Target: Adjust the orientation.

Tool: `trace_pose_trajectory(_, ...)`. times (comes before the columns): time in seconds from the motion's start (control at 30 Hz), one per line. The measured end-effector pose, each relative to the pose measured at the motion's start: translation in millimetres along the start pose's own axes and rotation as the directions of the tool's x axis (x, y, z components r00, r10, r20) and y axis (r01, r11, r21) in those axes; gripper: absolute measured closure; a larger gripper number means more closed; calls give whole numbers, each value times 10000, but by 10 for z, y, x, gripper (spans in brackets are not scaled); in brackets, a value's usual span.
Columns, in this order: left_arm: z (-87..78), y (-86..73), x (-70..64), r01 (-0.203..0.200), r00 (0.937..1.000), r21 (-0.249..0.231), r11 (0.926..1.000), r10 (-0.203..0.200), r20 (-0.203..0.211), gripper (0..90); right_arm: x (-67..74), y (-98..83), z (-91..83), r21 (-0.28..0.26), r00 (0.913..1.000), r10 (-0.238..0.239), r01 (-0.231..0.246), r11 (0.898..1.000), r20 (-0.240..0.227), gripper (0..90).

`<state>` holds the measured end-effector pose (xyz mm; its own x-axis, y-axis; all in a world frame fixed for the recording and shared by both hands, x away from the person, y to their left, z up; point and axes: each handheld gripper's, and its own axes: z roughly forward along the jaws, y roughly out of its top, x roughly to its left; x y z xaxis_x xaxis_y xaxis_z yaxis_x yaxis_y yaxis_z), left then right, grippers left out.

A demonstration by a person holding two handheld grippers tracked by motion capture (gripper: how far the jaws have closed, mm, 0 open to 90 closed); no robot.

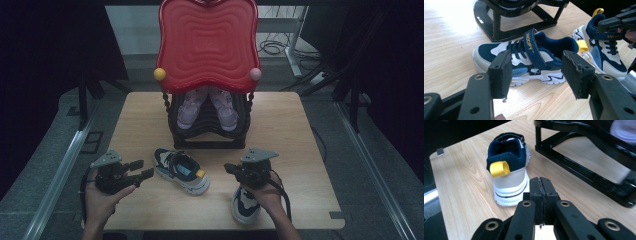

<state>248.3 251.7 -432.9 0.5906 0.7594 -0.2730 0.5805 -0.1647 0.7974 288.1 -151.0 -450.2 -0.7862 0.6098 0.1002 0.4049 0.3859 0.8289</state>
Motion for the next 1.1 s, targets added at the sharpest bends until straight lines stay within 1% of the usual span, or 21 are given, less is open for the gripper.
trace_pose_trajectory(0.23, -6, -4, -2, -52, 10000, 120, 9999, 52, 68, 415, 87, 113, 217, 212, 9995, -37, 43, 9998, -314, 892)
trace_pose_trajectory(0.37, 6, -11, 7, -45, 10000, 201, 9998, 43, 86, 415, 99, 135, 315, 370, 9992, 29, -14, 9993, -404, 888)
trace_pose_trajectory(0.47, 13, -15, 4, -59, 9999, 239, 9997, 56, 107, 414, 95, 142, 366, 507, 9992, 87, -67, 9987, -398, 889)
trace_pose_trajectory(0.7, -9, -15, 4, -53, 9999, 186, 9998, 51, 98, 412, 107, 187, 447, 707, 9995, 41, -19, 9975, -310, 889)
trace_pose_trajectory(0.9, -25, -18, 14, -48, 10000, 171, 9998, 47, 75, 411, 144, 225, 580, 1039, 9994, -149, 180, 9944, -307, 890)
trace_pose_trajectory(1.1, -41, -25, 32, -7, 10000, 126, 9999, 6, 55, 409, 199, 236, 700, 1368, 9985, -473, 507, 9893, -277, 890)
